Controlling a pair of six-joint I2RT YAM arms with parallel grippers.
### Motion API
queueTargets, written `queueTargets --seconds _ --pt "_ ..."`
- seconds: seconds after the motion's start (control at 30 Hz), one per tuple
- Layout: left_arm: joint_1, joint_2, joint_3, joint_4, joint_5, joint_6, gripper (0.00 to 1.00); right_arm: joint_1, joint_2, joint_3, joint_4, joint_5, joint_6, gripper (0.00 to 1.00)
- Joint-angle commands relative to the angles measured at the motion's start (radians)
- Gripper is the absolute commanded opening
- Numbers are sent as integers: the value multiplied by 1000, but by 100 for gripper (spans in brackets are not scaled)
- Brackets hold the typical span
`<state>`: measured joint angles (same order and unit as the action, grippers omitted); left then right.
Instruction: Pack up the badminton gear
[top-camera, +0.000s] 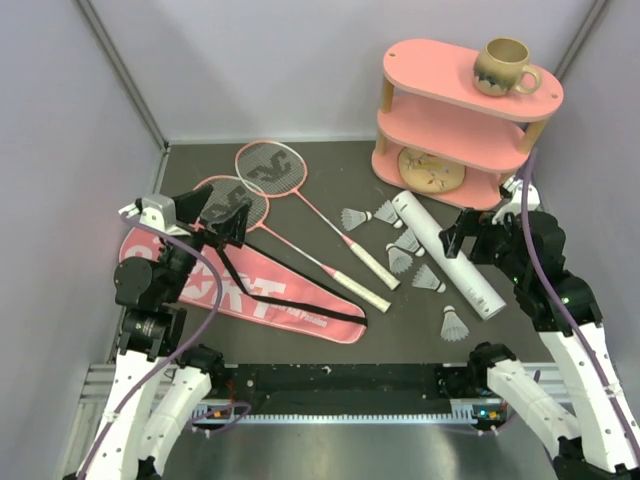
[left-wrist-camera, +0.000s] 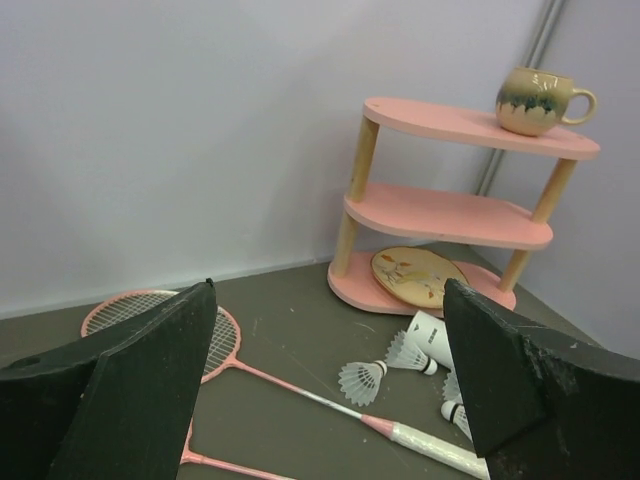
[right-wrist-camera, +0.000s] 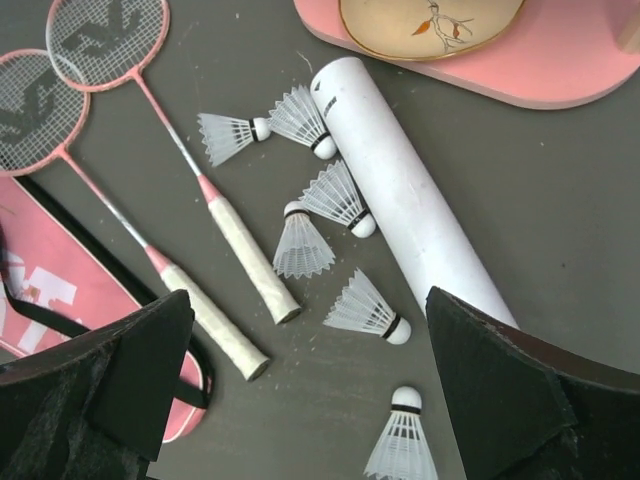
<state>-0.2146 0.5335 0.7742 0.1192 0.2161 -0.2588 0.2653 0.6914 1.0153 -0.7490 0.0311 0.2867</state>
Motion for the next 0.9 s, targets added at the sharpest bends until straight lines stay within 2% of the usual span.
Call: queueTargets --seconds 0.0,0.07,0.23,0.33,0.47,0.5,0.57,0.73,0.87 --pt "-22 0 -9 37 58 39 98 -1 64 -3 34 -22 81 99" --pt "-29 19 8 19 80 52 98 -1 108 -1 33 7 130 99" --pt "-46 55 7 8 80 58 98 -1 198 -49 31 81 369 99" --pt "-77 68 10 2 71 52 98 -47 230 -90 20 130 541 99" --pt "-149 63 11 -6 68 67 98 -260 241 -205 13 -28 835 99" --pt "-161 63 16 -13 60 88 98 -349 244 -227 14 -75 879 99" --pt "-177 60 22 -32 51 98 98 -388 258 -273 14 -148 972 99" --pt "-181 75 17 -23 71 73 98 -448 335 -308 -12 -192 1074 99" --pt "-187 88 17 -15 89 55 99 -451 413 -328 -10 -217 1141 99"
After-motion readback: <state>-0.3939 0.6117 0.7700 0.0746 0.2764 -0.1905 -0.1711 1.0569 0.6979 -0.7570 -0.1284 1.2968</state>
